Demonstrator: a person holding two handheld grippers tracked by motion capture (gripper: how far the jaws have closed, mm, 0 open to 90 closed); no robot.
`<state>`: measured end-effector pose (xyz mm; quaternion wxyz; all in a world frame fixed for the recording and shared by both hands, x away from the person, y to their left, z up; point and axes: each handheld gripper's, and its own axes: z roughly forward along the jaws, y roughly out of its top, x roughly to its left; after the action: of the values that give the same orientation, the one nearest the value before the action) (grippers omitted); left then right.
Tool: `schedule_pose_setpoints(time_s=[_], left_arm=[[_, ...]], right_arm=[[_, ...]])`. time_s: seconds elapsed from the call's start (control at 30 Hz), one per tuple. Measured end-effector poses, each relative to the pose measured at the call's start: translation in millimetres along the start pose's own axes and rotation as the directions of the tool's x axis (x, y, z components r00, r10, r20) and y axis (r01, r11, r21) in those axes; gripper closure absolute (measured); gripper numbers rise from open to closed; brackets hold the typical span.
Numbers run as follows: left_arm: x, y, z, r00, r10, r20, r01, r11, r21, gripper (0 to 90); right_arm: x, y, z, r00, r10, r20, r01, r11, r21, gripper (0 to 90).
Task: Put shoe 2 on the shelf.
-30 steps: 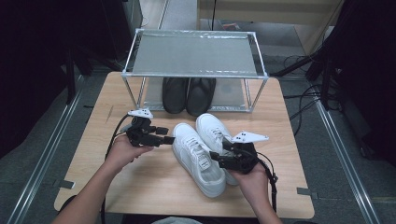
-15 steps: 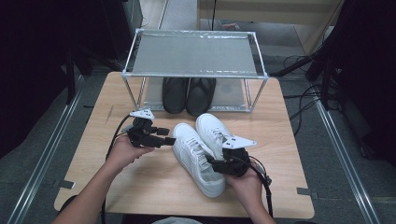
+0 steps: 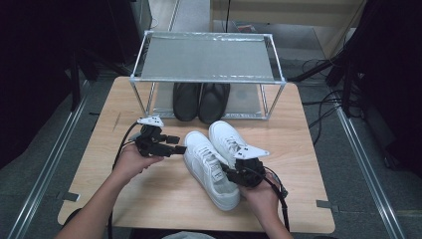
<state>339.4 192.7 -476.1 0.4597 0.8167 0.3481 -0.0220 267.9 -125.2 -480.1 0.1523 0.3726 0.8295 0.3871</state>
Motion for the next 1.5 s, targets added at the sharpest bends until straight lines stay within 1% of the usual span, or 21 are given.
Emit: schedule_pose_setpoints(time_s=[0.07,0.2,0.27,0.3,0.33,0.4,0.47,0.5,0.67,0.77,0.83,0.87,0.9,0.93,0.97,1.07,1.13,1.27,1.33,1.4,1.5], left_arm=[[0.7,0.2,-1.0,1.0000,0.000,-0.003,0.000,1.0000,-0.007,39.9],[1.8,0.2,-1.1,1.0000,-0.006,0.000,0.006,1.0000,-0.008,40.0],[2.5,0.3,-1.6,1.0000,-0.003,-0.002,0.003,1.0000,-0.006,40.0],[3.4,0.3,-2.3,1.0000,0.001,-0.005,-0.001,1.0000,-0.004,40.1],[3.9,0.2,-3.2,0.9999,-0.009,-0.009,0.009,0.9999,-0.010,40.1],[7.1,-0.4,-6.2,0.9999,-0.012,-0.010,0.012,0.9998,-0.013,40.1],[9.7,-1.6,-9.4,0.9995,-0.014,-0.027,0.014,0.9998,-0.016,40.1],[10.8,-2.3,-11.1,0.9992,-0.016,-0.036,0.016,0.9997,-0.018,40.1],[14.7,-5.0,-18.5,0.9988,-0.030,-0.039,0.028,0.9989,-0.036,40.3],[14.2,-7.2,-21.2,0.9987,-0.029,-0.043,0.027,0.9990,-0.035,40.3],[13.3,-8.3,-22.9,0.9986,-0.031,-0.043,0.030,0.9988,-0.040,40.2],[13.1,-8.7,-24.3,0.9986,-0.027,-0.045,0.026,0.9989,-0.038,40.2],[12.2,-9.6,-25.0,0.9983,-0.035,-0.047,0.032,0.9983,-0.049,40.2],[12.4,-10.3,-27.1,0.9983,-0.030,-0.051,0.028,0.9987,-0.043,40.2],[12.0,-11.3,-28.0,0.9979,-0.036,-0.054,0.034,0.9980,-0.053,40.2],[13.0,-15.2,-33.8,0.9967,-0.039,-0.071,0.035,0.9979,-0.055,40.2],[14.6,-18.1,-37.8,0.9953,-0.053,-0.081,0.048,0.9967,-0.066,40.2],[16.2,-22.4,-45.3,0.9935,-0.066,-0.092,0.059,0.9952,-0.078,40.2],[16.2,-24.7,-47.9,0.9929,-0.072,-0.094,0.064,0.9943,-0.085,40.2],[16.7,-27.0,-50.7,0.9920,-0.075,-0.102,0.066,0.9942,-0.085,40.2],[18.5,-30.3,-54.1,0.9899,-0.085,-0.113,0.075,0.9928,-0.094,40.2]], right_arm=[[-0.5,0.4,0.2,1.0000,0.000,-0.002,0.000,1.0000,0.000,63.0],[-3.7,1.1,-1.0,0.9994,0.025,-0.023,-0.025,0.9997,0.000,70.7],[-6.5,2.1,-1.5,0.9983,0.041,-0.042,-0.041,0.9991,0.006,71.8],[-8.1,3.0,-1.7,0.9969,0.058,-0.053,-0.057,0.9983,0.011,72.5],[-9.1,4.1,-1.9,0.9958,0.069,-0.061,-0.068,0.9975,0.020,73.5],[-9.1,4.6,-2.1,0.9955,0.072,-0.062,-0.071,0.9973,0.022,74.4],[-9.9,4.6,-2.5,0.9957,0.069,-0.062,-0.068,0.9975,0.020,75.2],[-10.5,4.8,-2.8,0.9947,0.078,-0.067,-0.077,0.9968,0.022,75.6],[-15.5,7.2,-3.7,0.9920,0.095,-0.083,-0.093,0.9953,0.030,76.2],[-16.9,10.1,-4.9,0.9921,0.086,-0.091,-0.083,0.9957,0.042,76.3],[-16.8,11.9,-6.2,0.9939,0.064,-0.090,-0.061,0.9975,0.037,76.3],[-16.7,12.6,-6.5,0.9935,0.060,-0.097,-0.056,0.9977,0.038,76.3],[-17.0,12.9,-6.6,0.9934,0.054,-0.102,-0.050,0.9980,0.039,76.3],[-17.4,13.6,-6.6,0.9926,0.047,-0.112,-0.042,0.9982,0.043,76.4],[-17.5,14.2,-6.6,0.9925,0.039,-0.116,-0.034,0.9985,0.042,76.4],[-16.8,16.9,-7.2,0.9907,0.028,-0.133,-0.022,0.9987,0.045,76.5],[-16.8,19.9,-8.2,0.9884,0.018,-0.151,-0.012,0.9991,0.041,76.7],[-17.7,26.3,-6.6,0.9817,-0.006,-0.190,0.012,0.9995,0.030,76.8],[-18.7,30.9,-3.7,0.9773,-0.016,-0.211,0.024,0.9991,0.036,76.7],[-20.6,35.1,-0.8,0.9714,-0.030,-0.235,0.040,0.9985,0.038,76.8],[-22.2,43.2,3.5,0.9579,-0.085,-0.274,0.096,0.9949,0.029,76.8]])
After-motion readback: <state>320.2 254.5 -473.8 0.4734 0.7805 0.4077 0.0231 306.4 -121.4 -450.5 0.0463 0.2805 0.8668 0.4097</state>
